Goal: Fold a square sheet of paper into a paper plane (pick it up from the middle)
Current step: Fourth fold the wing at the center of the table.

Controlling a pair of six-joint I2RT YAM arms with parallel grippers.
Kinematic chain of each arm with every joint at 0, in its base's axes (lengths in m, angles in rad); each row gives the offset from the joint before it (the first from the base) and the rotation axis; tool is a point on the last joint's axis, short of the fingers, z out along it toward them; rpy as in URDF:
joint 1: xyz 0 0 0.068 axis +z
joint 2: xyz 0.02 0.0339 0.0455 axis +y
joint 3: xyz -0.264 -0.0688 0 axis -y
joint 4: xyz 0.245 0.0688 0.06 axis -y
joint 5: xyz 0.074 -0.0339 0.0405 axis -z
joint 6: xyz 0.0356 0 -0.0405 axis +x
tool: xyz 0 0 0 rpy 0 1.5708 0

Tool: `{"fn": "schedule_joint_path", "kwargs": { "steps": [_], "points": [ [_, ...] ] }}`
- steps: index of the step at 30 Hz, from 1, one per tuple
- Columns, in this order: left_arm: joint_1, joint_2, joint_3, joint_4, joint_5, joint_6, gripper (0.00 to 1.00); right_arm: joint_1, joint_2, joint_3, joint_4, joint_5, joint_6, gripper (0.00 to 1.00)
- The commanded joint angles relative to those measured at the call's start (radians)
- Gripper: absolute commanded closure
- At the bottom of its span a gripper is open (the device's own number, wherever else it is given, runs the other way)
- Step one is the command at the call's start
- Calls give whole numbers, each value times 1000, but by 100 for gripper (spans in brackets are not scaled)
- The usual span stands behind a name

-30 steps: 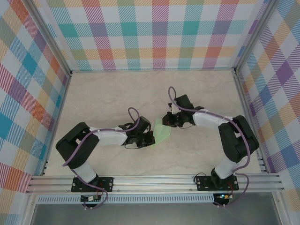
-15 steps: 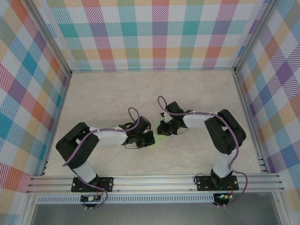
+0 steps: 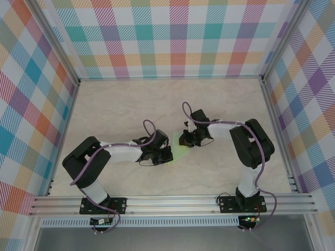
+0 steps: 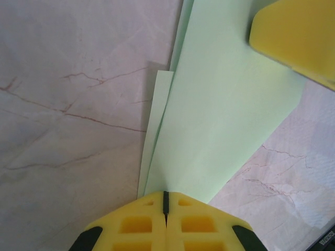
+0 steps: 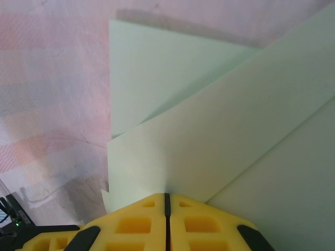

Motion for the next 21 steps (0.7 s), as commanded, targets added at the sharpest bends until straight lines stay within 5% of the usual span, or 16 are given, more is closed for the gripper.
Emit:
{"fn": "schedule_joint_path", "kwargs": {
  "steps": [1,12,21],
  "points": [
    [0,59,-46,-186,-10,17,100,-85,43,30,23,179,-13,92],
    [0,53,-45,-182,-7,18,100,-160,72,142,-53,226,-15,92],
    [-1,-35,34,-181,-7,57,96,-158,-194,3,-79,168,36,81]
  ]
}}
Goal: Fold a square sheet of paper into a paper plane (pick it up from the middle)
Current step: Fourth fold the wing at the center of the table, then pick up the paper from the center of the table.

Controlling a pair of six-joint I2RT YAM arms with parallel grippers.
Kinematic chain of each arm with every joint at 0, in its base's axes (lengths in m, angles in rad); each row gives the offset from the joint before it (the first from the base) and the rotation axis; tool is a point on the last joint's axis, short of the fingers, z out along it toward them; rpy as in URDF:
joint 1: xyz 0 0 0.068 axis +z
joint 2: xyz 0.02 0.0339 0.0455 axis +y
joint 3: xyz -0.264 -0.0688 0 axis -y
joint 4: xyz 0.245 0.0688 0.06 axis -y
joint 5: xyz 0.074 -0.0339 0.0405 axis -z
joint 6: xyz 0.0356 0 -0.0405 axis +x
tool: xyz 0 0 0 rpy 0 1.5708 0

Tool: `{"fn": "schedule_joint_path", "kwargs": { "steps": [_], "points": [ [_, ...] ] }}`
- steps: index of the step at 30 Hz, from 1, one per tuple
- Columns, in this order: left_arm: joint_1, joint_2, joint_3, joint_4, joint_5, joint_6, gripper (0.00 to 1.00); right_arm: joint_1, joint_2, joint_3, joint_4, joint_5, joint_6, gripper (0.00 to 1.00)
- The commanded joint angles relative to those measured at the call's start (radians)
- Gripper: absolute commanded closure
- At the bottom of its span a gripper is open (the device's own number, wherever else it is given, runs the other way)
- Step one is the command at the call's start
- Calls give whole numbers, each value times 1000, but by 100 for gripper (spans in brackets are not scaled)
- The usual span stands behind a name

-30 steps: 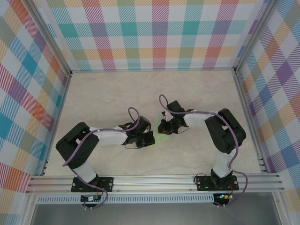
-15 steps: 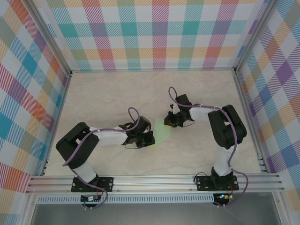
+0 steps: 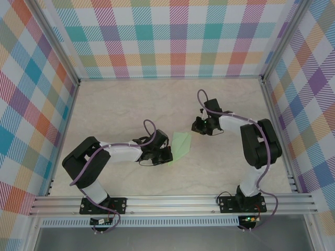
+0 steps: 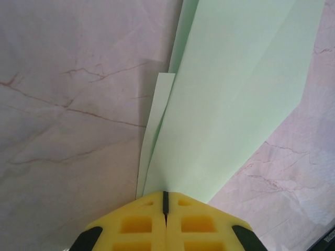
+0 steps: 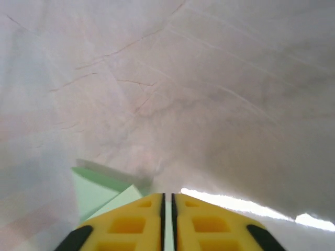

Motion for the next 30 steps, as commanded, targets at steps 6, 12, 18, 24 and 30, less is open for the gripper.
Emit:
{"fn": "schedule_joint_path", "kwargs": {
  "steps": [6,12,18,24,30],
  "points": [
    [2,-145,78,-131,-47,37,72,18,-243,-208,27,-121,120,55],
    [16,-251,33,-163,-185,14,54,91,-255,-252,90,-153,219,48],
    [46,-271,-39,-118,-178,-31,47,152,-155,-210,152,-147,274,52],
    [69,-245,-70,-75,-147,-53,41,182,-63,-161,168,-133,284,58],
    [90,-212,-78,-60,-124,-60,35,197,-6,-137,205,-165,275,62]
  ]
}}
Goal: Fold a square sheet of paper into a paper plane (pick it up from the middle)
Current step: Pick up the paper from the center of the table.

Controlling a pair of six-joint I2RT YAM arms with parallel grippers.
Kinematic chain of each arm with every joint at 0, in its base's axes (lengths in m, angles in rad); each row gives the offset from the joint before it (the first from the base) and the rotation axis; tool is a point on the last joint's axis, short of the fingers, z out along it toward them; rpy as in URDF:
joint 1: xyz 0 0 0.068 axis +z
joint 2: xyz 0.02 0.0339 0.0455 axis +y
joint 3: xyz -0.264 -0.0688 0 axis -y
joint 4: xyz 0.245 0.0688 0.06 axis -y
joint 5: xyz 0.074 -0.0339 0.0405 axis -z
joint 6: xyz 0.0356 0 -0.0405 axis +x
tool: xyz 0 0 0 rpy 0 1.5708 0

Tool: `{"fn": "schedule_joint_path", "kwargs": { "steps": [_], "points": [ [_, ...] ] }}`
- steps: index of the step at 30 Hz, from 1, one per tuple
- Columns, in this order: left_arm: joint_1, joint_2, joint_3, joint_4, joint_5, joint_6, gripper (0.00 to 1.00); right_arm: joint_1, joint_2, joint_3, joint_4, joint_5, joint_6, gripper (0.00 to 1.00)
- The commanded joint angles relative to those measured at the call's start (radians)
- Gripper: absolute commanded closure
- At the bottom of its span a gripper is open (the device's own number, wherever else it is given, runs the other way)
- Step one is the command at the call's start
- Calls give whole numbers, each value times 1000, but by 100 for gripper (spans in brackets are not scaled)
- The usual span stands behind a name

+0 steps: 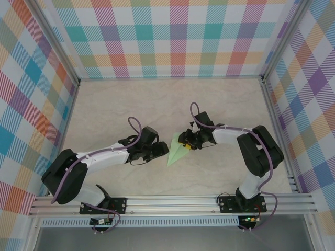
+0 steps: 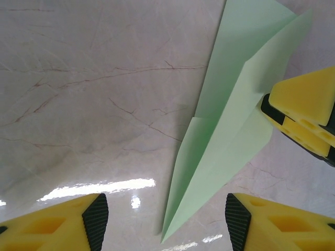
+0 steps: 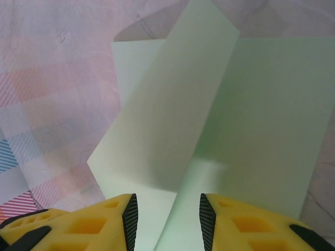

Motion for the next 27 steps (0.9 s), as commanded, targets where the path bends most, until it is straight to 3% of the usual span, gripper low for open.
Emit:
{"fn": "schedule_joint_path", "kwargs": {
  "steps": [1,9,16,20,27],
  "points": [
    [22,21,-18,39,24,-14,35,10,30,32,38,-30,2,62],
    [50,31,-43,90,74,-28,29,17,61,3,154,-93,12,70],
    [92,10,-83,177,160,-13,26,18,-16,-97,347,-49,78,91],
    [139,-42,-104,247,256,-21,17,16,-114,-89,359,-62,57,93],
    [176,-144,-115,373,388,-78,1,-20,-218,-3,315,-211,72,93]
  ]
}}
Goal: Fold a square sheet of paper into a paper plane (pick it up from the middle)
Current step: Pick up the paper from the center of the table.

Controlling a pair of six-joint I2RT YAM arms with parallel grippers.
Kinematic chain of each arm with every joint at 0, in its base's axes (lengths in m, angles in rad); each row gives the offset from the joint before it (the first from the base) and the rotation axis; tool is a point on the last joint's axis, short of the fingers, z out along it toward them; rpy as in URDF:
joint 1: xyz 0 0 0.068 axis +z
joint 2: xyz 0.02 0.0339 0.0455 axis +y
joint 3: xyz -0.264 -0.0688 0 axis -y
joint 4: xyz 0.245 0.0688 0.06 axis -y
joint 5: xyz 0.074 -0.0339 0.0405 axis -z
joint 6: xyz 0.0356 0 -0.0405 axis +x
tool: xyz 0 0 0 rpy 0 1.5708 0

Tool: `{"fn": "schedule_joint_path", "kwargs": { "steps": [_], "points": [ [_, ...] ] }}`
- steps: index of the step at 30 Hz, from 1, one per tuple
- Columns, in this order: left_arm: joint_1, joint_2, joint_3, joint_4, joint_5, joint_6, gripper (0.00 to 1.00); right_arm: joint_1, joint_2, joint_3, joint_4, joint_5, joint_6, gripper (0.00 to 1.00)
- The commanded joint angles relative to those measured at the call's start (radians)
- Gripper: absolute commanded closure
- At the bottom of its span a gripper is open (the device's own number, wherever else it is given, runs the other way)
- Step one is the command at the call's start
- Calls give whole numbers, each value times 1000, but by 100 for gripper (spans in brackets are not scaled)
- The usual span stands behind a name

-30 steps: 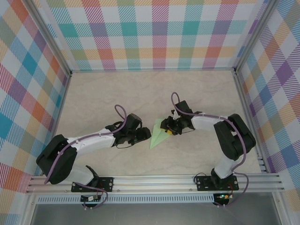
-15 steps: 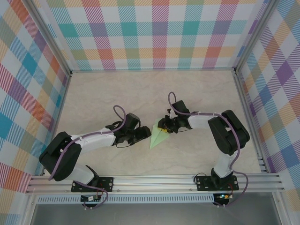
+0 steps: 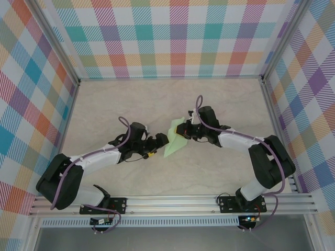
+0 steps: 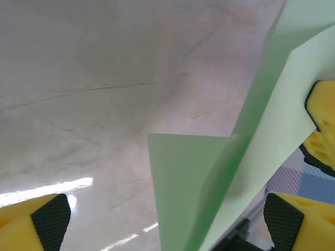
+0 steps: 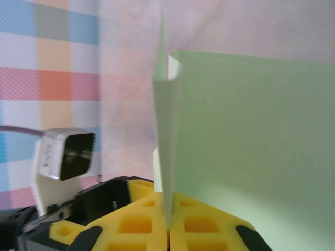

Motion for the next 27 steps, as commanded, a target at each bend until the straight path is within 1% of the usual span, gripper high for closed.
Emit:
{"fn": "schedule_joint_path", "kwargs": {
  "steps": [1,5,8,13,15,17,19,20,24,27],
  "points": [
    [26,-61,-21,151,111,-51,0,-24,-37,47,35,-114,23,93],
    [28,-72,-24,274,154,-104,1,-38,-43,83,41,-193,58,92],
    [28,-56,-24,351,181,-156,3,-44,-33,93,75,-235,97,92],
    [28,-40,-44,433,197,-241,4,-53,-30,94,132,-259,153,92],
    [28,-45,-44,417,189,-252,3,-53,-30,101,129,-257,154,92],
    [28,-61,-33,328,157,-226,1,-54,-32,107,120,-245,149,92],
    [28,-86,-24,214,98,-197,0,-56,-35,115,93,-231,133,92],
    [28,-92,-29,208,87,-196,0,-57,-36,119,84,-229,129,92],
    [28,-67,-27,268,138,-231,0,-58,-30,118,95,-231,132,91],
    [28,-63,-38,292,135,-238,1,-58,-24,119,93,-233,132,91]
  ]
}}
